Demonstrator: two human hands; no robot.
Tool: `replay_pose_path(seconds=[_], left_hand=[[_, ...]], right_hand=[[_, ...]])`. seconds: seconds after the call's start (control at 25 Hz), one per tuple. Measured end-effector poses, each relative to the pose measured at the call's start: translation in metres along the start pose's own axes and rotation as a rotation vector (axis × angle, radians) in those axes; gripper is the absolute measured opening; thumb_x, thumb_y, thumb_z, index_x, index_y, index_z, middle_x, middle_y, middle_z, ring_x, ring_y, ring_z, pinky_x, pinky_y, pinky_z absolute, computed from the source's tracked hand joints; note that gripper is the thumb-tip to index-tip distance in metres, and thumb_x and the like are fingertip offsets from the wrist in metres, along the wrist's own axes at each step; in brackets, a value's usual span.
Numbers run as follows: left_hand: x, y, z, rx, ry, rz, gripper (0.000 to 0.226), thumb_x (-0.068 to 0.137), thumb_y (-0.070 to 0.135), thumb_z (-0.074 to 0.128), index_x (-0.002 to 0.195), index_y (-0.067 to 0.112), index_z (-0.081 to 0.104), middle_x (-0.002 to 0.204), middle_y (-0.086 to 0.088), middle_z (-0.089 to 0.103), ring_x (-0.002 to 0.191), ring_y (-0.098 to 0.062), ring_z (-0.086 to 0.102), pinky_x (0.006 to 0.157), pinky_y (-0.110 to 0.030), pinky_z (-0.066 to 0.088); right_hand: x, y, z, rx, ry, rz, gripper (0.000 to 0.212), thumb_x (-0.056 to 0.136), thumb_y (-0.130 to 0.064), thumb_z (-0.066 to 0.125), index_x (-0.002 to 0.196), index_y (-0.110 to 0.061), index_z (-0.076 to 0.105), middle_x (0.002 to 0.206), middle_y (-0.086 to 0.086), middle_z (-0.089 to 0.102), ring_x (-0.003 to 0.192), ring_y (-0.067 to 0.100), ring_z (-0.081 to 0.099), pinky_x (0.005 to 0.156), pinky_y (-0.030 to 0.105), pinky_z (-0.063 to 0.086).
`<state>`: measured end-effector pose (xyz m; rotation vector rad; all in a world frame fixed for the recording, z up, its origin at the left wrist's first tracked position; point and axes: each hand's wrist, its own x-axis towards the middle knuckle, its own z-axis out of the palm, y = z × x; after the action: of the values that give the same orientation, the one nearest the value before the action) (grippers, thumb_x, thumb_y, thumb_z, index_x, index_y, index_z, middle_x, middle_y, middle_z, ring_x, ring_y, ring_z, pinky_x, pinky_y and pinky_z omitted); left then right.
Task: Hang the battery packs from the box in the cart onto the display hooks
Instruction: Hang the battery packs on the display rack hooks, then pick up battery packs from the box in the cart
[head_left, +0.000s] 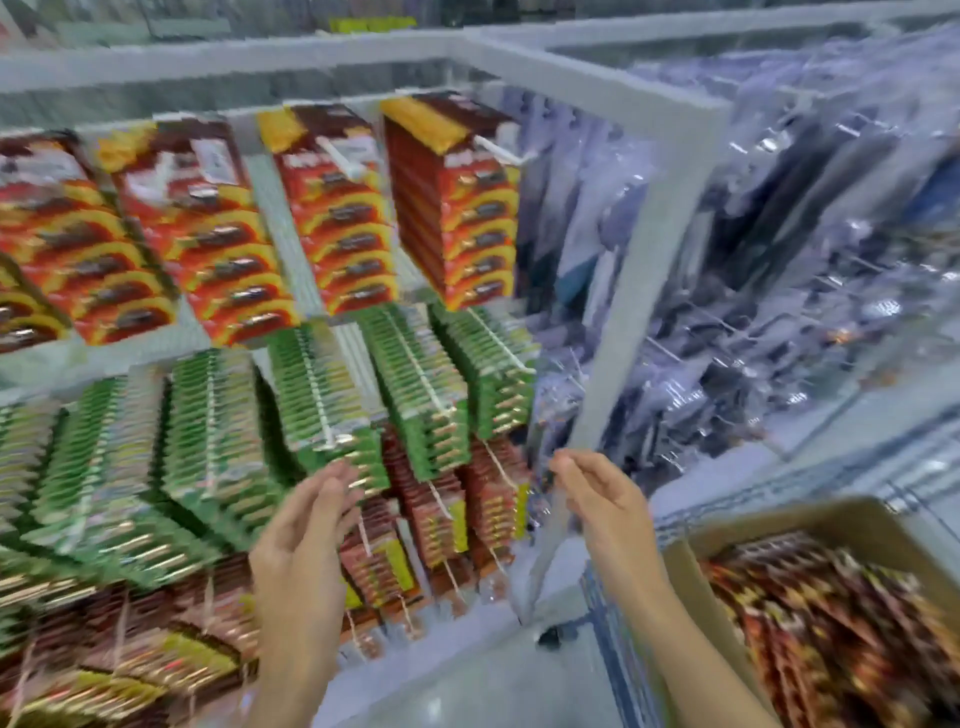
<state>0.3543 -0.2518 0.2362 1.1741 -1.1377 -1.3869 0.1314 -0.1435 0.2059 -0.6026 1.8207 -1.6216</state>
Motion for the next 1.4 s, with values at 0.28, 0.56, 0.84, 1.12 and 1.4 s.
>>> replay_pose_path(seconds=[0.28,0.56,0.84,1.12,1.4], left_hand=[[-0.072,-0.096,0.122,0.106,-0.289,-0.308,0.019,0.105,0.015,0.056,0.103,0.016,0.074,0.107,-0.012,0.079,0.101,-0.03,0.071,0.086,-0.034,0.056],[-0.161,-0.178,0.265,0.335,-0.622,-0.511,0.018,0.106,0.024,0.059,0.108,0.02,0.076,0.1,0.003,0.08,0.098,-0.016,0.075,0.093,-0.034,0.056],[-0.226,-0.283,0.379,0.643,-0.858,-0.609,0.014,0.102,0.022,0.059,0.108,0.017,0.071,0.096,-0.003,0.072,0.091,-0.021,0.069,0.082,-0.031,0.054],[-0.25,-0.367,0.424,0.799,-0.672,-0.84,0.035,0.094,0.007,0.057,0.062,0.015,0.045,0.068,-0.007,0.048,0.06,-0.021,0.044,0.059,-0.032,0.035],[-0.273,-0.392,0.441,0.979,-0.51,-0.698,0.019,0.092,0.013,0.074,0.108,0.006,0.065,0.114,-0.016,0.069,0.104,-0.036,0.066,0.088,-0.039,0.055]], right_hand=[[-0.03,0.096,-0.175,-0.1,0.303,0.195,0.021,0.099,-0.041,0.065,0.107,-0.023,0.072,0.102,-0.009,0.075,0.099,0.011,0.069,0.076,0.012,0.047],[-0.058,0.144,-0.309,-0.189,0.487,0.501,0.032,0.102,-0.047,0.057,0.124,-0.025,0.065,0.122,-0.005,0.066,0.114,0.015,0.059,0.094,0.031,0.041],[-0.073,0.166,-0.373,-0.157,0.559,0.531,0.023,0.101,-0.043,0.059,0.118,-0.029,0.067,0.112,-0.017,0.068,0.102,-0.006,0.059,0.081,0.016,0.044],[-0.078,0.167,-0.395,-0.166,0.515,0.627,0.021,0.101,-0.047,0.056,0.114,-0.034,0.065,0.109,-0.025,0.064,0.097,-0.014,0.055,0.072,0.004,0.041],[-0.077,0.169,-0.4,-0.187,0.493,0.675,0.018,0.102,-0.044,0.055,0.114,-0.035,0.065,0.106,-0.025,0.065,0.095,-0.013,0.058,0.069,0.003,0.041]])
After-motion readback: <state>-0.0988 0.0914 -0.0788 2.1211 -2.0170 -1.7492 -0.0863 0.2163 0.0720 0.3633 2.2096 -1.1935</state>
